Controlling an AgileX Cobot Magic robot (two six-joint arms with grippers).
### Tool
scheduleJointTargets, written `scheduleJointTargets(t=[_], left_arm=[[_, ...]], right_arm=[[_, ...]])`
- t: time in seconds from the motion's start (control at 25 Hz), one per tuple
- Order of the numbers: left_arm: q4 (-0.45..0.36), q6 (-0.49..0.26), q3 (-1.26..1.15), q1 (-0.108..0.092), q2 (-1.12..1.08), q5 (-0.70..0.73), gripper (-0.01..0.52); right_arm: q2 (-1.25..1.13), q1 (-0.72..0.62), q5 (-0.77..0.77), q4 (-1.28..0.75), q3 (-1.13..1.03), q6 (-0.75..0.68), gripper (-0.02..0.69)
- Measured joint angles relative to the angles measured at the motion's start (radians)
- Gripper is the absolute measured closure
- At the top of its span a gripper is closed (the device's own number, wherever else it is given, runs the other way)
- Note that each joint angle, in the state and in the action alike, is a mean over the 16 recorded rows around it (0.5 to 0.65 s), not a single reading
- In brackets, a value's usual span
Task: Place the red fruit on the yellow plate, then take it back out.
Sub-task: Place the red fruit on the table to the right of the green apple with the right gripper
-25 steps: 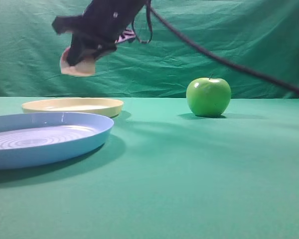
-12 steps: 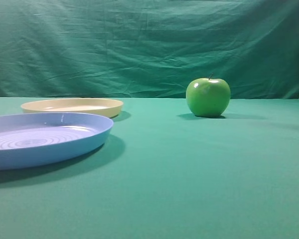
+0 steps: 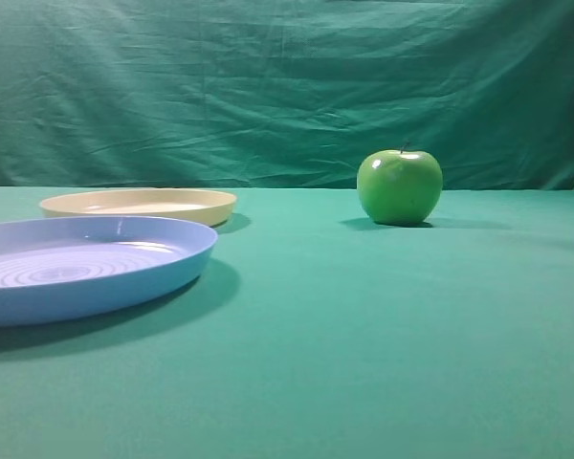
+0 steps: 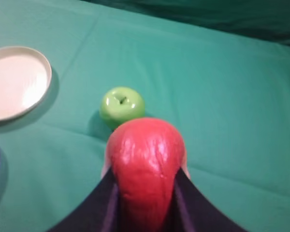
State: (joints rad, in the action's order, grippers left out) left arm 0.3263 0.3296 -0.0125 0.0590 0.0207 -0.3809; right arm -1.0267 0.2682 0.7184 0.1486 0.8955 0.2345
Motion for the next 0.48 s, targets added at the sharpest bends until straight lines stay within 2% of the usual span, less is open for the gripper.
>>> scheduleJointTargets(t=[0.24,0.48], left_arm=[[0.0,0.0,0.0,0.0,0.0,0.0,0.514],[0.0,0.0,0.0,0.0,0.0,0.0,0.514]], right_arm=[[0.034,-0.007,-0.189,0.0,-0.273,-0.016,0.492],[-0.053,-0.007,-0.368,0.003,-0.418,-0.029,0.492]])
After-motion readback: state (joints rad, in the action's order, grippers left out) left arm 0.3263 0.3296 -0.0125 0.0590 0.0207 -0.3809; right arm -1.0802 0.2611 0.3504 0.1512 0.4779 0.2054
